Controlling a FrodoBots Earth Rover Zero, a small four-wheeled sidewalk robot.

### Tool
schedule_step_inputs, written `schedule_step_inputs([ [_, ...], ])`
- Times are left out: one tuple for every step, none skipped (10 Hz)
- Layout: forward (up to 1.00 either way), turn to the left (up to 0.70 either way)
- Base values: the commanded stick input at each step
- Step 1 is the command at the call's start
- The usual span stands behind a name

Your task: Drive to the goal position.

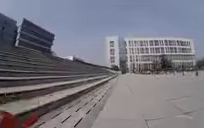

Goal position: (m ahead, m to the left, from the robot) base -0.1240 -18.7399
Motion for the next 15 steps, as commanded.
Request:
schedule_step_inputs([
  [0.85,0.00],
  [0.85,0.00],
  [0.85,0.00],
  [0.85,0.00],
  [0.85,0.00],
  [0.85,0.00],
  [0.85,0.00],
  [0.85,0.00],
  [0.85,0.00],
  [0.85,0.00],
  [0.85,0.00],
  [0.85,0.00],
  [0.85,0.00],
  [0.85,0.00],
  [0.85,0.00],
])
